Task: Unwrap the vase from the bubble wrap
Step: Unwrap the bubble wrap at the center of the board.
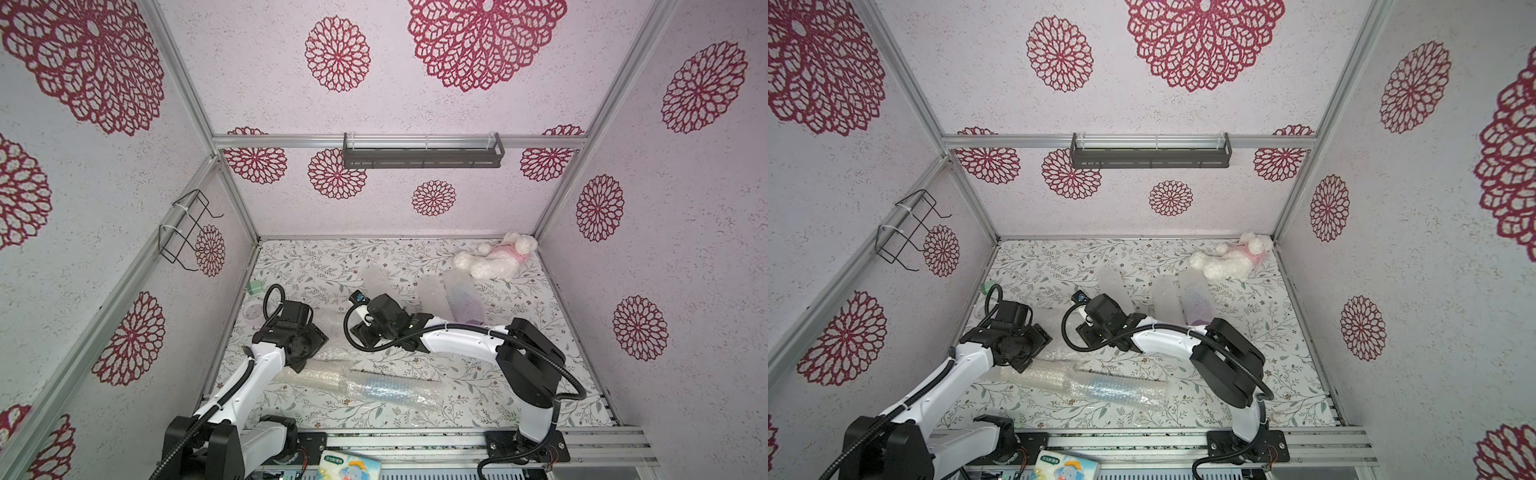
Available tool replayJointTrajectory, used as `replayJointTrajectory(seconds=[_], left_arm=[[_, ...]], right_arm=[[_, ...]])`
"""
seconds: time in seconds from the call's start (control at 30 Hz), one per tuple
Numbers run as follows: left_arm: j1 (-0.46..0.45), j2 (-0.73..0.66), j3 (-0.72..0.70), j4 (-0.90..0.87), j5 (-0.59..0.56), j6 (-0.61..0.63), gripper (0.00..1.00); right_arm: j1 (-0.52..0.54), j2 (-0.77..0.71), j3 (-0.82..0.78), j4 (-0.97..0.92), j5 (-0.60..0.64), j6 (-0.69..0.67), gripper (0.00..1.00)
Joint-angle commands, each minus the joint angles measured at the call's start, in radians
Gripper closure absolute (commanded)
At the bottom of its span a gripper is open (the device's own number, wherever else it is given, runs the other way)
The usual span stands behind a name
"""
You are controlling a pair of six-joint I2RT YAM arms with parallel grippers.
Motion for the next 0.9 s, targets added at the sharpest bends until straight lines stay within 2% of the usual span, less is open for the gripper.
replayJointTrajectory(seconds=[0.0,0.2,0.3,0.67,0.87], left_arm=[[0.007,-0.020,0.000,-0.047,-0.023,-0.025,0.21],[0.012,-0.003,0.024,-0.062,-0.012,-0.016,0.21],[0.013,-0.005,0.031,-0.065,-0.008,-0.020,0.21],[0.039,0.000,0.051,-0.086,-0.015,-0.017,0.21],[0.057,0.013,0.064,-0.083,-0.008,0.004,0.21]], right_arm=[[-0.019,0.053,0.122,-0.079,-0.074,-0.098,0.40],[-0.064,0.202,0.301,-0.196,-0.238,-0.200,0.37],[-0.074,0.272,0.386,-0.259,-0.256,-0.245,0.37],[-0.105,0.459,0.598,-0.308,-0.313,-0.251,0.38],[-0.111,0.519,0.676,-0.327,-0.285,-0.279,0.39]])
